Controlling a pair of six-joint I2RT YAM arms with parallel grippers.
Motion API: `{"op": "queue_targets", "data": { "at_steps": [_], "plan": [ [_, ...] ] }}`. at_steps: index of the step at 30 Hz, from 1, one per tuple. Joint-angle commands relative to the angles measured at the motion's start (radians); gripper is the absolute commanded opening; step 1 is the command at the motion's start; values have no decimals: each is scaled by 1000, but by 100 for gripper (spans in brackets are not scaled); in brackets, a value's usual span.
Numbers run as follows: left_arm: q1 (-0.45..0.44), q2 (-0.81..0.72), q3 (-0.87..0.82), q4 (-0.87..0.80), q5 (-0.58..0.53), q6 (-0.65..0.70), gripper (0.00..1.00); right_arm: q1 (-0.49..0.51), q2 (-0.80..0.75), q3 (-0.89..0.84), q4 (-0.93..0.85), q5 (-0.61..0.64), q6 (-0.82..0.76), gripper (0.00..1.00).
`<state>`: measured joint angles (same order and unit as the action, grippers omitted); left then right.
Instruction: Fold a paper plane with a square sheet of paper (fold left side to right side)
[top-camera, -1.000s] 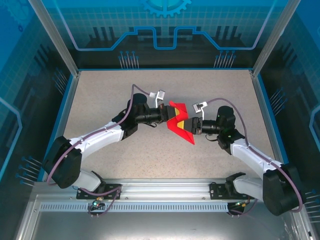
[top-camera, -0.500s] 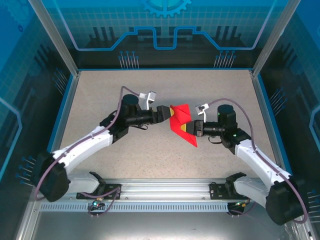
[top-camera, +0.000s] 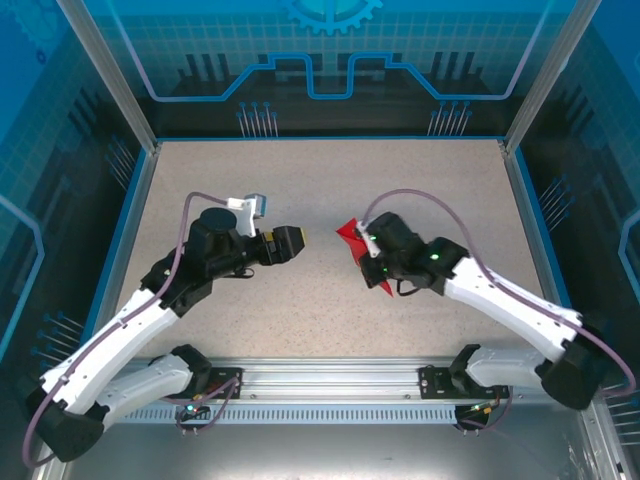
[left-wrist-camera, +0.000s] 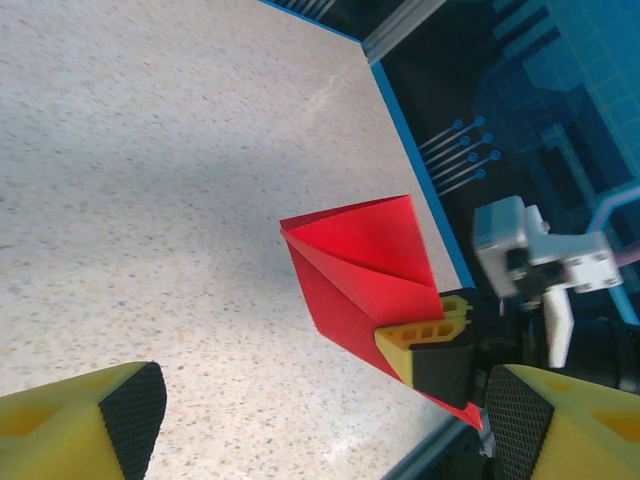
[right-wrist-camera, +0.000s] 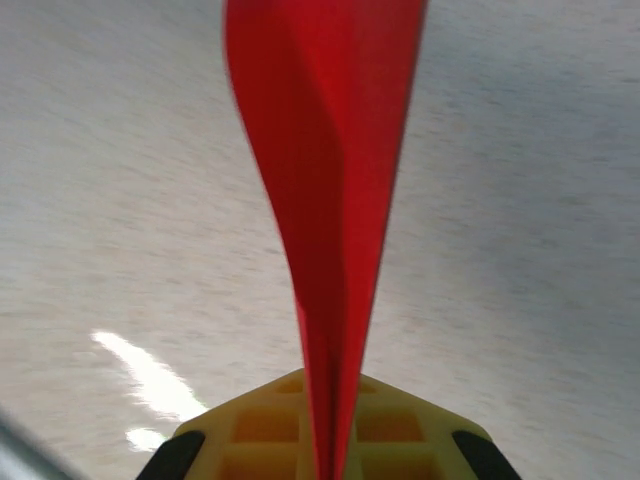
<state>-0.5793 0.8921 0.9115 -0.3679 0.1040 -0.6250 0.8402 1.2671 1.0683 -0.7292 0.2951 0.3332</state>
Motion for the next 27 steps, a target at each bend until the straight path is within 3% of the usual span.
{"op": "queue_targets", "data": {
  "at_steps": [1, 7, 12, 22, 27],
  "plan": [
    [4, -41, -18, -87, -94, 30, 88, 96, 158, 90, -210, 435, -5, 0],
    [7, -86, -21, -126, -119, 32, 90, 187, 471, 246, -375, 664, 69, 2],
    [9, -96, -23, -138, -123, 33, 91, 219, 679, 342, -464, 736, 109, 3],
    [13, -86, -27, -143, -125, 33, 92, 234, 850, 372, -367, 503, 2, 10],
    [15, -65, -35, -135, -113, 21, 93, 231, 794, 354, -295, 331, -42, 31]
  ]
}}
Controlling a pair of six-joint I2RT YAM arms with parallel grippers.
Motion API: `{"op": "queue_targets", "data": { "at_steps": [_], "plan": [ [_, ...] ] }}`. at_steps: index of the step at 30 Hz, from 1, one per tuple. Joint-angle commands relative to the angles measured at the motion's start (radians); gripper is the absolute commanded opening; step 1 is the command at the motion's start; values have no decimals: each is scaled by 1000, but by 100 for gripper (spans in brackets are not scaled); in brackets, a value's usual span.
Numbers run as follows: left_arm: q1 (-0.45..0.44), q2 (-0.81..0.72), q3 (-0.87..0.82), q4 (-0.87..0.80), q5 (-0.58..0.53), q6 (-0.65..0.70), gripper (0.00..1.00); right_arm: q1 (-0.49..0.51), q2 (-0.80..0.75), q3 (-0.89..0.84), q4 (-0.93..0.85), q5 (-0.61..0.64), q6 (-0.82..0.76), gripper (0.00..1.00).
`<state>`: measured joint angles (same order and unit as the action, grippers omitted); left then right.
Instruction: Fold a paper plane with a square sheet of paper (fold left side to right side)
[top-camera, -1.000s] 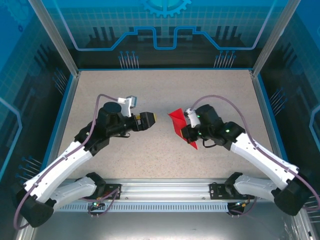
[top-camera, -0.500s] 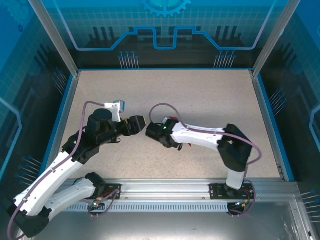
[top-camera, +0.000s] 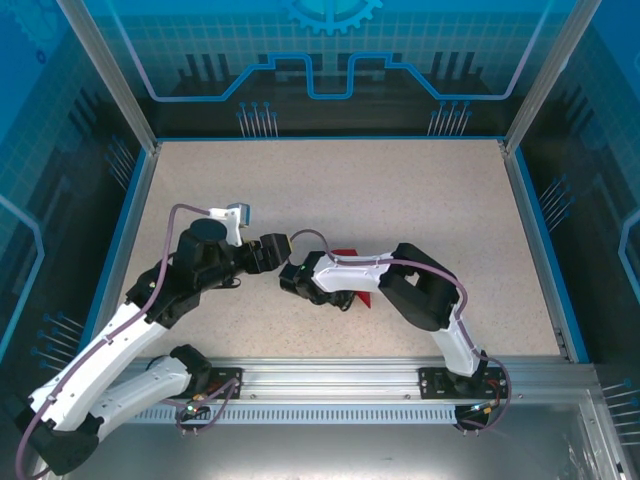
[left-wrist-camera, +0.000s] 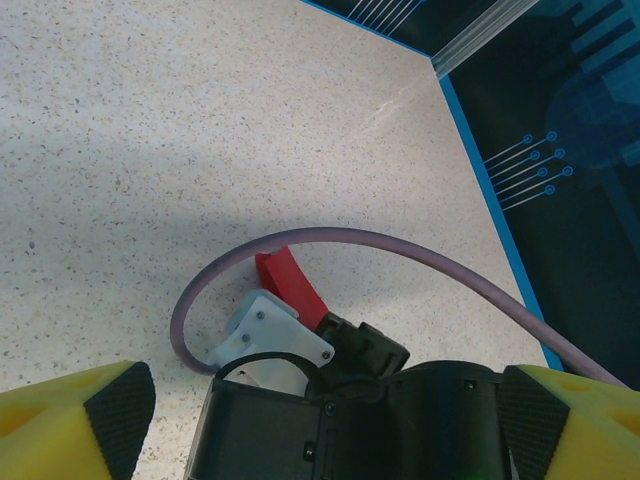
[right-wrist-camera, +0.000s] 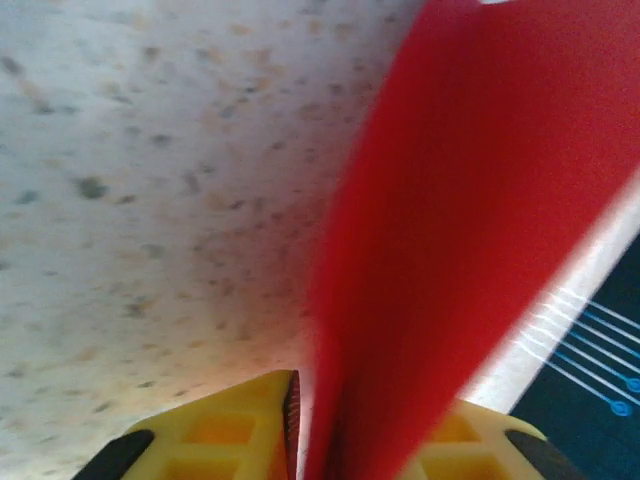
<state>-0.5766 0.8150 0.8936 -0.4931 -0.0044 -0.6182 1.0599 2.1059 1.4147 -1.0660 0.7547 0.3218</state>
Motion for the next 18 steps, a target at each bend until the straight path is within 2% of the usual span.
{"op": "queue_targets", "data": {
  "at_steps": [1, 8, 13, 16, 18],
  "plan": [
    [12, 18, -18, -10, 2, 10, 93, 9, -65, 2, 53, -168, -33, 35],
    [13, 58, -73, 59, 89, -43, 94, -28, -257, -57, 96, -370, -27, 63],
    [12, 92, -140, 128, 146, -80, 94, -83, -469, -171, 173, -562, -32, 83],
    [12, 130, -187, 204, 197, -121, 94, -129, -578, -230, 207, -641, -33, 92],
    [11, 164, -223, 265, 236, -155, 92, -171, -645, -266, 228, -688, -35, 94]
  ]
}}
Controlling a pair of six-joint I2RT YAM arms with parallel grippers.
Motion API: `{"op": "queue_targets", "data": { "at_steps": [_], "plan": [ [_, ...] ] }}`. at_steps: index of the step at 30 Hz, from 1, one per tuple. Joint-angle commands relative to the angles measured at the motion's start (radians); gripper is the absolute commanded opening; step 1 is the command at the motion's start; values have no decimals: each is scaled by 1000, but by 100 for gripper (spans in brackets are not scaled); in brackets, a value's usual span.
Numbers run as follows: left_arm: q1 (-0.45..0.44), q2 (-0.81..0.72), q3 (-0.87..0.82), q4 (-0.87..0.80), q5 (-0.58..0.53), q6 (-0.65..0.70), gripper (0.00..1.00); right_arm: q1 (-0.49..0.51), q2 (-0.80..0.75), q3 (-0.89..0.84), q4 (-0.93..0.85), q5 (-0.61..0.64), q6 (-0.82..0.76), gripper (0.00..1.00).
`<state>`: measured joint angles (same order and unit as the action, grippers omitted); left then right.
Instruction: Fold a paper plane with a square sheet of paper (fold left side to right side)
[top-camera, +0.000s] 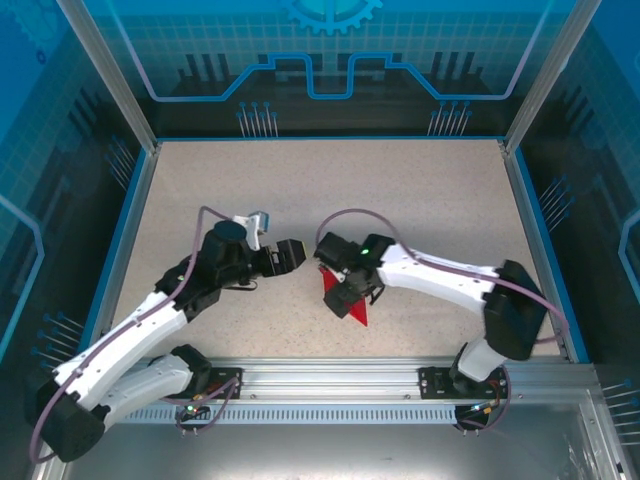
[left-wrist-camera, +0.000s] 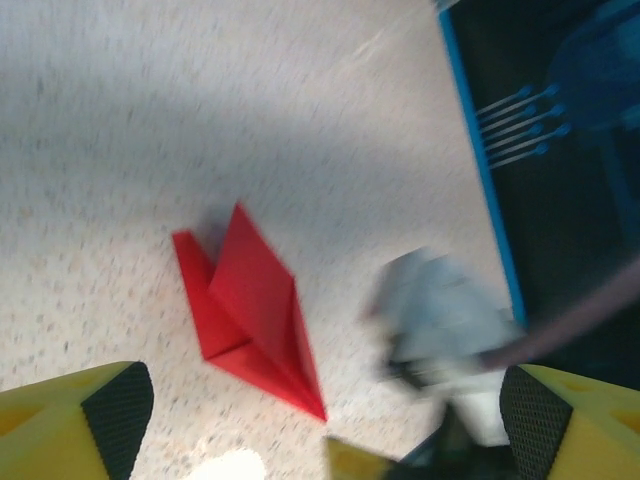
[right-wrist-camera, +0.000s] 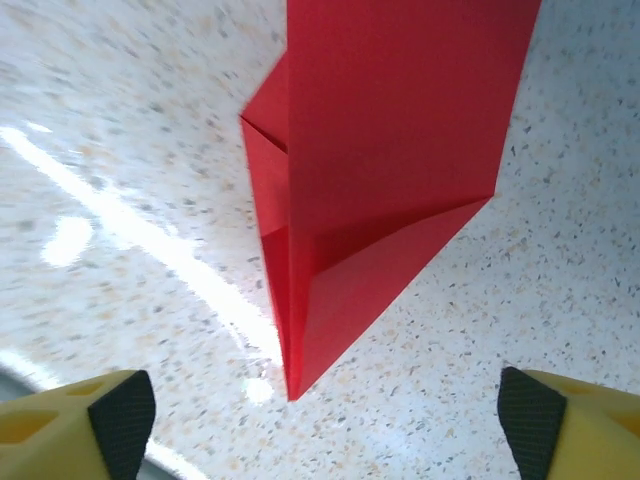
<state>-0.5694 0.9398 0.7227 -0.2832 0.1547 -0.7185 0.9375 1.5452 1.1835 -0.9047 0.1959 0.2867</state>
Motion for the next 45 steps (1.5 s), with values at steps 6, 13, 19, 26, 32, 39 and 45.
{"op": "queue_targets", "data": {
  "at_steps": [6, 13, 19, 26, 32, 39, 45],
  "plan": [
    [-6, 138, -164, 283, 140, -159, 86, -246, -267, -174, 153, -293, 5, 96],
    [-58, 363, -150, 472, 175, -203, 85, -438, -418, -311, 231, -434, 18, 99],
    [-86, 562, -83, 558, 166, -208, 78, -524, -491, -400, 277, -535, 22, 99],
    [-86, 693, 10, 569, 175, -165, 67, -581, -519, -460, 339, -640, 20, 99],
    [-84, 783, 56, 577, 178, -140, 50, -633, -525, -519, 415, -703, 45, 99],
    [-73, 804, 47, 594, 192, -90, 23, -695, -499, -574, 541, -807, 53, 99],
    [-49, 740, -18, 648, 231, -35, 7, -696, -491, -625, 701, -770, 55, 99]
  ]
}}
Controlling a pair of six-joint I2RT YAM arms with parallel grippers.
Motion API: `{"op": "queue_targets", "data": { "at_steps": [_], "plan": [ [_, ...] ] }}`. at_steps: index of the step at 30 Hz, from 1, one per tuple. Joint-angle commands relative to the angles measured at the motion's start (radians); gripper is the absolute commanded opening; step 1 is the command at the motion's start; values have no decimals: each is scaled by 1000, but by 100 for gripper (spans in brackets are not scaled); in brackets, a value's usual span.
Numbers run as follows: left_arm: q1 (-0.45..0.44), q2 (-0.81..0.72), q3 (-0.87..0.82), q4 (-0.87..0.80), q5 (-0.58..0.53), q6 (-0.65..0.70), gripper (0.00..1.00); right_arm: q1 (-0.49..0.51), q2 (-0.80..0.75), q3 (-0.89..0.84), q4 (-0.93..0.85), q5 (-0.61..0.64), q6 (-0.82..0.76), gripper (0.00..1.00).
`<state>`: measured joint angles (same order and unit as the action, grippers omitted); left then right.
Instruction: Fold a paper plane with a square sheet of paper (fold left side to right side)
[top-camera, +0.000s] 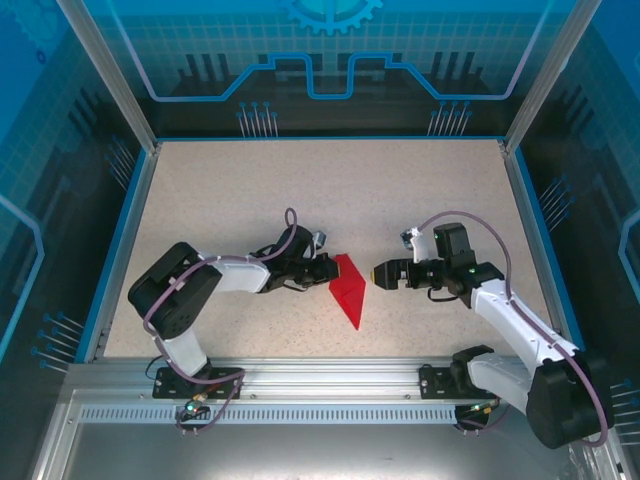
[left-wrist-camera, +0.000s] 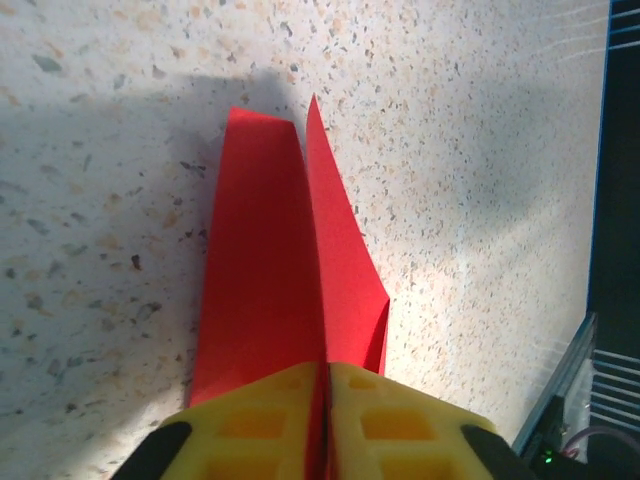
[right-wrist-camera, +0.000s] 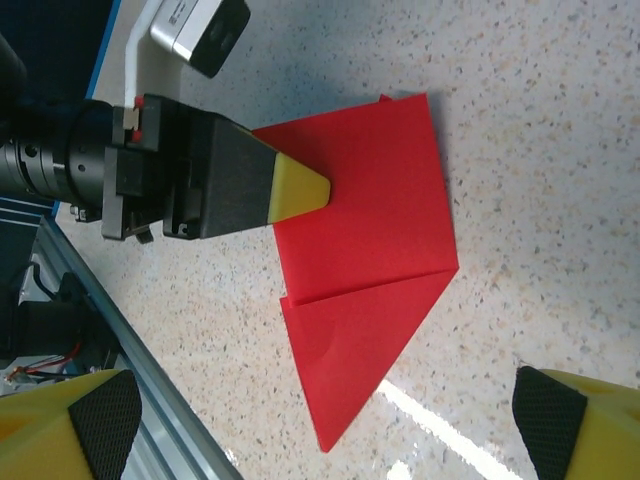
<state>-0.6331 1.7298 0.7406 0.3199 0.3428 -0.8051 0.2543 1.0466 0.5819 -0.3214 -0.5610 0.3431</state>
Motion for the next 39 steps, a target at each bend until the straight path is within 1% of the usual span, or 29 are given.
{"op": "queue_targets", "data": {
  "at_steps": [1, 3, 6, 8, 10, 11, 13, 18, 21, 24, 27, 34, 39],
  "plan": [
    [20, -64, -49, 59, 59, 62, 5, -9, 10, -33, 143, -8, -17, 99],
    [30, -98, -77, 88, 87, 81, 2, -5, 26, -39, 183, -11, -29, 99],
    [42, -143, -109, 109, 128, 116, 0, -7, 127, 23, 171, -83, -57, 99],
    [48, -163, -125, 118, 156, 135, 0, -8, 226, 59, 204, -165, -62, 92],
    [49, -181, -137, 119, 177, 155, 0, -10, 330, 87, 267, -250, -56, 91],
    [50, -186, -140, 118, 184, 161, 0, -10, 368, 95, 300, -271, -47, 91],
    [51, -195, -148, 123, 201, 173, 0, -10, 440, 112, 358, -293, -38, 85],
    [52, -214, -152, 118, 217, 194, 0, -9, 570, 162, 383, -349, -66, 74],
    [52, -217, -149, 114, 223, 204, 0, -10, 606, 151, 438, -411, -52, 70],
    [52, -212, -146, 121, 230, 203, 0, -6, 614, 126, 481, -447, -37, 70],
    [52, -205, -144, 125, 244, 203, 0, -1, 616, 113, 483, -476, -32, 68],
    [53, -219, -146, 125, 251, 206, 0, 11, 621, 101, 456, -477, -41, 67],
    [52, -219, -145, 128, 259, 202, 0, 19, 647, 113, 454, -504, -42, 66]
  ]
}}
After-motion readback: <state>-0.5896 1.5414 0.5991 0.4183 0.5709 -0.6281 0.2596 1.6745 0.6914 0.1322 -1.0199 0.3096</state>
